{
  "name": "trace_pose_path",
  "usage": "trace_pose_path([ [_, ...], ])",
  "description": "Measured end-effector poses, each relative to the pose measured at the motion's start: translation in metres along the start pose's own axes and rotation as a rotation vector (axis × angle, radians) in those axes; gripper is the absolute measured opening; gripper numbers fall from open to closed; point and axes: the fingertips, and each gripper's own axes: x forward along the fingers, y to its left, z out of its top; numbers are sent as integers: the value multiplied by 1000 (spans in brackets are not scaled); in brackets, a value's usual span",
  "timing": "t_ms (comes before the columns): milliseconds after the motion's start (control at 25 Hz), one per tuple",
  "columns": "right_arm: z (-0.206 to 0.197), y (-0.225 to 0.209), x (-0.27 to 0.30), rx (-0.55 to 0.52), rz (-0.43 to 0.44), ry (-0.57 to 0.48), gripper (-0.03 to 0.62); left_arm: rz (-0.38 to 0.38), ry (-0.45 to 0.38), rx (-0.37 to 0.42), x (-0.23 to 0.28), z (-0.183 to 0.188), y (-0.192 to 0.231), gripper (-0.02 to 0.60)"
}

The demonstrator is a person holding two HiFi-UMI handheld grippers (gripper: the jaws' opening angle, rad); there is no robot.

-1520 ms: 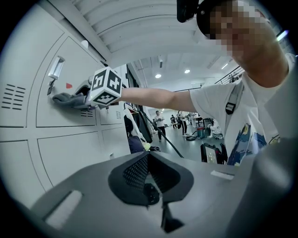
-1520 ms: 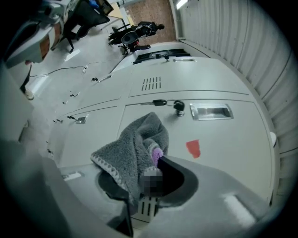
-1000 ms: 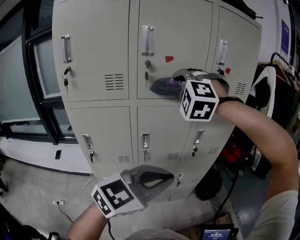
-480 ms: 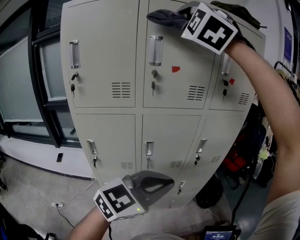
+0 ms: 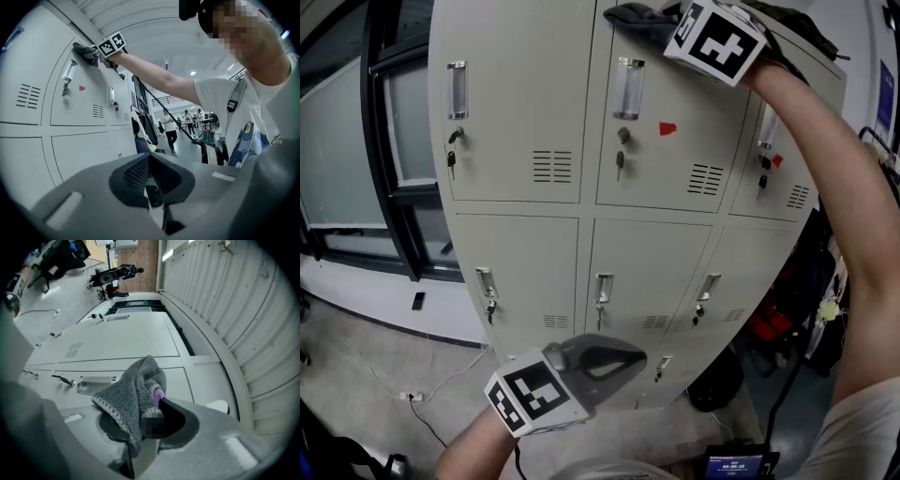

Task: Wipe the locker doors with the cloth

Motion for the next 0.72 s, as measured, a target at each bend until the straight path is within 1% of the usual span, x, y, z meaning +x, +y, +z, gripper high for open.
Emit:
trace_pose_path([
  [120,-1,28,-1,-53,26,5,103,-8,-3,-1,0,-1,1,3],
  [280,-5,67,-2,-85,57,10,103,-30,-3,-3,4,-3,-2,3],
  [440,-10,90,-4,-75,73,13,103,-41,0,-5,4,-5,-4,3],
  [560,-14,110,-5,-101,88,13,103,-42,0,-6,2,-6,-4,3],
  [720,-19,133,-7,-103,113,16,103,-47,6,-7,1,-7,-7,3],
])
